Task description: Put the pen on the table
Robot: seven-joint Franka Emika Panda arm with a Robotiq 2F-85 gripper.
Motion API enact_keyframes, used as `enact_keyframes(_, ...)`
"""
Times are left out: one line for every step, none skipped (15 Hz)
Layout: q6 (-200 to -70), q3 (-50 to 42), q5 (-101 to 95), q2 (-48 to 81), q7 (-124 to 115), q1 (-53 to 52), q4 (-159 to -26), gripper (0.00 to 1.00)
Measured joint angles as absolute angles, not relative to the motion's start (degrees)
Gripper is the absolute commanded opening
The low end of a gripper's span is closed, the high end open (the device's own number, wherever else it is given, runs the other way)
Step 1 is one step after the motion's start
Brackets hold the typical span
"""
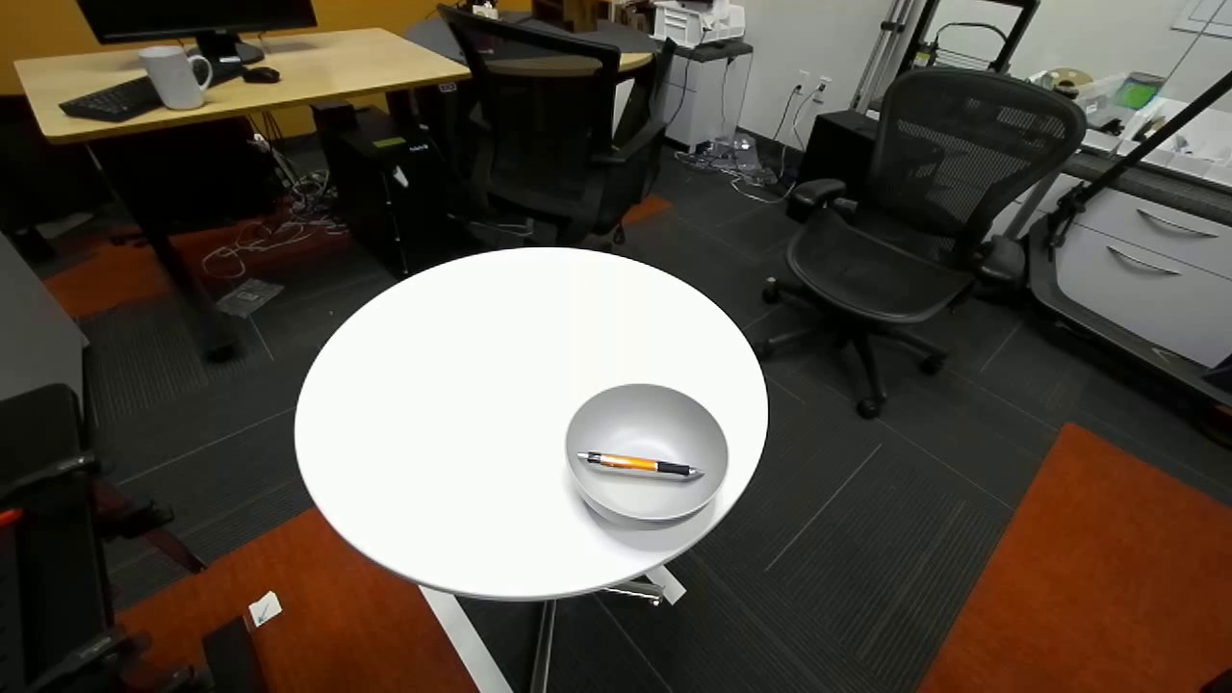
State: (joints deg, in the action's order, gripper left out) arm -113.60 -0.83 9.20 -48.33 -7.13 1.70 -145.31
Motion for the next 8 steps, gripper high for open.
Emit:
enact_keyframes(-115.3, -1.3, 9.2, -47.1, -7.1, 2.7, -145.1, 1.00)
enact_keyframes(-117.3, -1.8, 9.2, -45.5, -7.1, 3.7, -144.7, 1.00)
enact_keyframes(-119.2, -2.4, 9.1, -43.6, -7.1, 4.5, -144.2, 1.00)
enact_keyframes(-121.1, -3.0, 9.1, -41.4, -7.1, 5.3, -143.5, 1.00)
enact_keyframes(-122.7, -3.5, 9.0, -38.9, -7.1, 6.0, -142.7, 1.00)
enact_keyframes(-124.6, -3.9, 8.9, -36.0, -7.2, 6.8, -141.7, 1.00)
enact_keyframes(-126.4, -4.1, 8.9, -33.1, -7.2, 7.4, -140.6, 1.00)
enact_keyframes(-128.3, -4.3, 8.8, -30.0, -7.4, 8.0, -139.4, 1.00)
